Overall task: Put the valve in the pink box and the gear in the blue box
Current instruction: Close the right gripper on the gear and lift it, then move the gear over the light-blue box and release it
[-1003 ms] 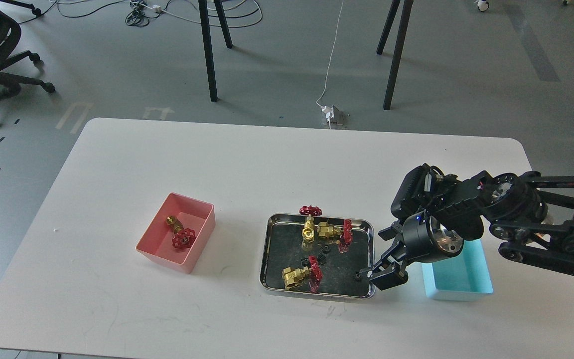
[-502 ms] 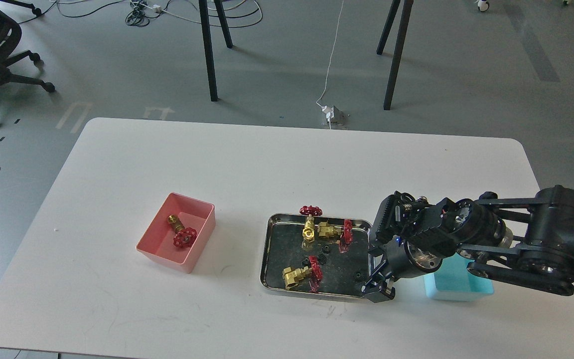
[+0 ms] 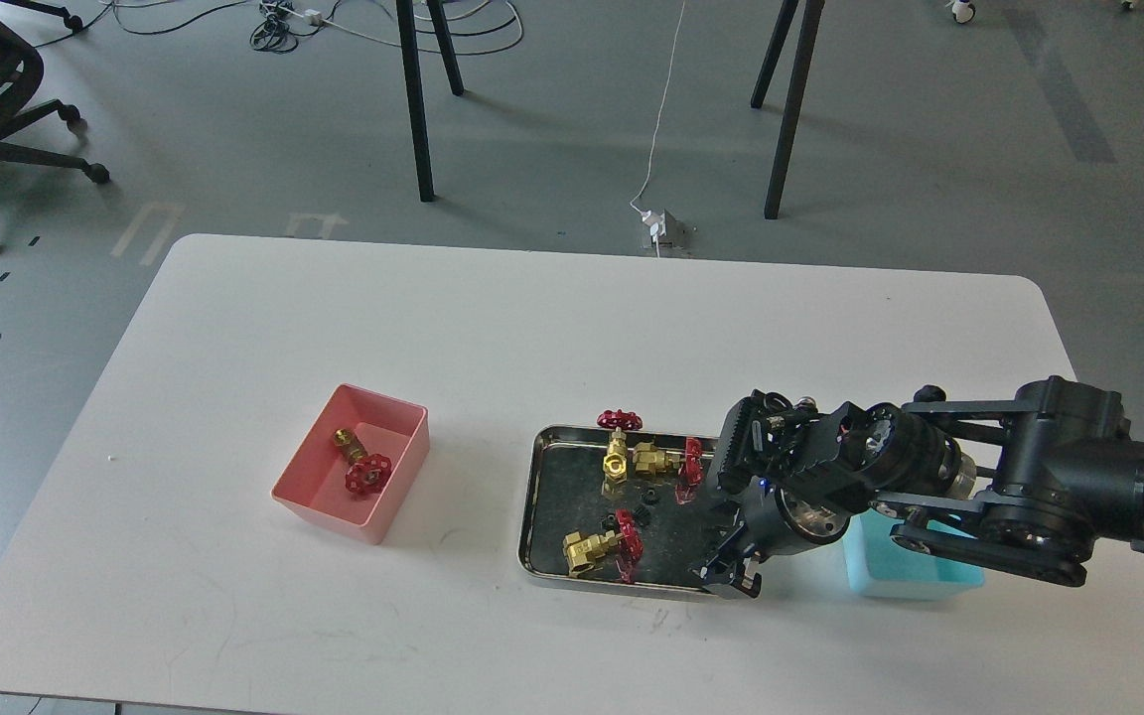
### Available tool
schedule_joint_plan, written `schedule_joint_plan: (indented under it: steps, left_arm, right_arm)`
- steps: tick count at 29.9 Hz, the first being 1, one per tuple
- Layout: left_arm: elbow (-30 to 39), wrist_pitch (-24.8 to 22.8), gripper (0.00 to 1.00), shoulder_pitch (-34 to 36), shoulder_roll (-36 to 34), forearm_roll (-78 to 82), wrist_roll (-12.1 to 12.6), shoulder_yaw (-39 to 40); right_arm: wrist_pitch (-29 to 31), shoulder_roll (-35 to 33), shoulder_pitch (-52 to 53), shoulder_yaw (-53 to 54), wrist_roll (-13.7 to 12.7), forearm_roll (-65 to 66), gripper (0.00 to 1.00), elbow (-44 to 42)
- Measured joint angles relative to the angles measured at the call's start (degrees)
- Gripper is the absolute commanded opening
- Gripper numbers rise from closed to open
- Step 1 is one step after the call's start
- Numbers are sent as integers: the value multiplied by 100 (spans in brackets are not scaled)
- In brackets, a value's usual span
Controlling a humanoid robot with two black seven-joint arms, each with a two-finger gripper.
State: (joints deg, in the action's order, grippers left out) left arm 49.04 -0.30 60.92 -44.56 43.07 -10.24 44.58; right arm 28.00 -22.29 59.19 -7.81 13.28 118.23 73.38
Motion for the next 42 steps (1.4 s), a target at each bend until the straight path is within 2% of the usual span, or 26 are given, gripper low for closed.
schedule_joint_plan:
  steps: [17, 35, 39, 42]
  left_arm:
    - [-7, -23, 99, 66, -79, 0, -5, 91]
    - [-99, -32, 99, 86, -84, 0, -4, 90]
    - [-100, -32, 99, 86, -85, 0, -4, 87]
    - [-100, -32, 99, 86, -87, 0, -4, 85]
  right_arm:
    - [0, 122, -115, -53, -9, -1, 62, -187]
    - [0, 137, -132, -44, -37, 121, 18, -223]
    - [0, 116, -128, -25, -53, 121, 12, -204]
    - [0, 93, -124, 0, -60, 121, 11, -165]
